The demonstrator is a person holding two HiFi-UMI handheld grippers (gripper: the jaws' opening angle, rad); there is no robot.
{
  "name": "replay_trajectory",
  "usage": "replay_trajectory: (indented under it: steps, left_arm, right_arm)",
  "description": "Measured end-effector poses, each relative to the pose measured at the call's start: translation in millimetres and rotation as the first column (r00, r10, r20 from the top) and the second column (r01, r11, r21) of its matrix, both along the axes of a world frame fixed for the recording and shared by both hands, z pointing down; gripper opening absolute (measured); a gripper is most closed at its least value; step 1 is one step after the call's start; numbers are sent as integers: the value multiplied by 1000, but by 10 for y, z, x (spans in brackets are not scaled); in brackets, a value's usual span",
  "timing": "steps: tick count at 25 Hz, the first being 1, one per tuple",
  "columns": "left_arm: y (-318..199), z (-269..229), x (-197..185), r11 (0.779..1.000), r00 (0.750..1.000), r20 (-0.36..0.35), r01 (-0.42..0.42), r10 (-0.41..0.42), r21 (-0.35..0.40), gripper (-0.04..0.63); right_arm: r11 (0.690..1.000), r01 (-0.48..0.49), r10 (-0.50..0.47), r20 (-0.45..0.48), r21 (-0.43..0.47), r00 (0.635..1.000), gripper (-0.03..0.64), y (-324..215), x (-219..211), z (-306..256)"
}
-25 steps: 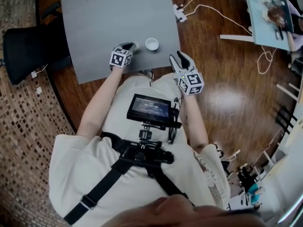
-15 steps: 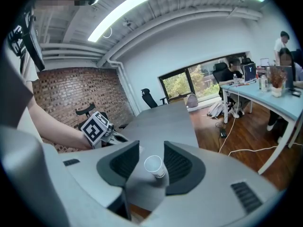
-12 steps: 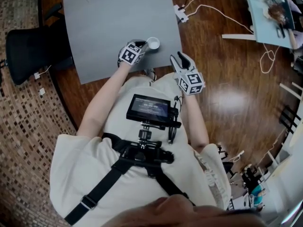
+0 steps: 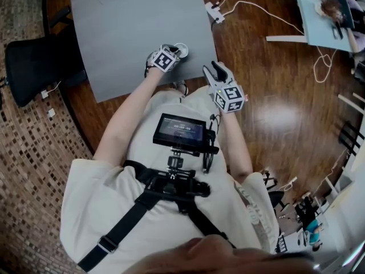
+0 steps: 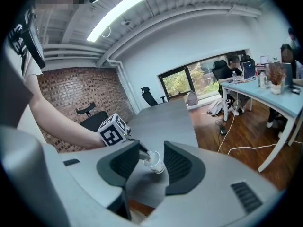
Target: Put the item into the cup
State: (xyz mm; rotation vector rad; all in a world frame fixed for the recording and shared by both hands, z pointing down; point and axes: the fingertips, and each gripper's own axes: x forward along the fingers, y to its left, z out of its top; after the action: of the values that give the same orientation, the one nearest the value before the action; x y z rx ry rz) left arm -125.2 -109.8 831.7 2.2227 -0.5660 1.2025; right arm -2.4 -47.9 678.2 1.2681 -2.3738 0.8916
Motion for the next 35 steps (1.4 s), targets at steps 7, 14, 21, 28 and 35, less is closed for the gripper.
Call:
replay_trajectory:
  steps: [7, 14, 21, 28, 35]
  left_arm:
    - [81, -109, 62, 999, 1000, -14, -11, 12, 37, 115]
    - [144, -445, 31, 995, 994, -102, 47, -38, 86, 147]
    - [160, -1167, 44, 967, 919, -358, 223, -166, 124, 149]
    - [220, -1496, 53, 932, 837, -477, 351, -267, 95, 149]
    - [268, -1566, -36, 892, 779, -521, 447, -348, 72, 148]
  right_arm:
    - [1000, 26, -25, -11, 5, 1000, 173, 4, 3, 8]
    - [999, 40, -39, -19, 14, 999, 173, -65, 10, -28]
    - [998, 56, -55, -31, 26, 998, 173, -117, 100, -50]
    - [997, 77, -76, -46, 26, 996, 173, -144, 236, -79]
    - [986, 166, -163, -72, 29, 984, 173, -244, 179, -142]
